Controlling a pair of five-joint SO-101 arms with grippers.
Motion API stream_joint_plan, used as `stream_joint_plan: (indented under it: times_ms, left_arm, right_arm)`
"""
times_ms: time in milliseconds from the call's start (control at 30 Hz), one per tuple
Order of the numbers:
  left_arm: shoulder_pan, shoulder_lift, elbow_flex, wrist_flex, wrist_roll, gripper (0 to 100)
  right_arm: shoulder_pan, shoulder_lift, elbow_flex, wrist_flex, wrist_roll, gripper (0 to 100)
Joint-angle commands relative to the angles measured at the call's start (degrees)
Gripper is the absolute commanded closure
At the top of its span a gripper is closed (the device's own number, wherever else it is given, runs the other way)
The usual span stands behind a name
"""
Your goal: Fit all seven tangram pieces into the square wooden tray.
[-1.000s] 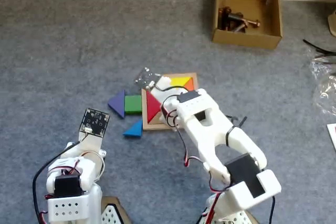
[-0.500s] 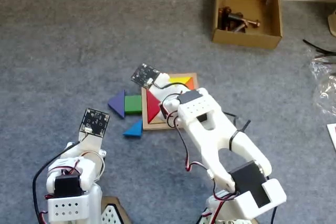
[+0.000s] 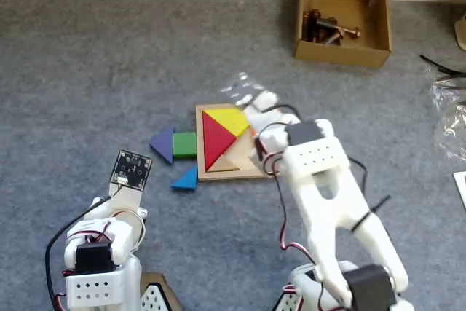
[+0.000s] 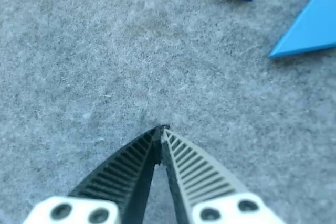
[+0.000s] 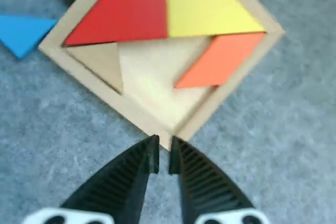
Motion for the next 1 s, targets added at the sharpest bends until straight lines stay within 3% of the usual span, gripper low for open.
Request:
stream_joint_plan:
  times_ms: [0, 167, 367, 967]
  left_arm:
    - [-0.7, -0.4, 1.2, 0.4, 0.4, 99]
    - [-0.7, -0.4, 1.2, 0.4, 0.4, 99]
    - [-0.7, -0.4, 1.2, 0.4, 0.4, 99]
    - [-0.7, -0.4, 1.2, 0.4, 0.4, 99]
  right_arm:
    - [3.2, -5.8, -2.2, 1.5, -4.0, 98.3]
    - [6.1, -10.4, -0.3, 6.8, -3.4, 98.3]
    - [10.2, -17.5, 1.7, 8.5, -9.5, 99.4]
    - [12.4, -48.8, 28.9, 7.3, -10.0, 99.4]
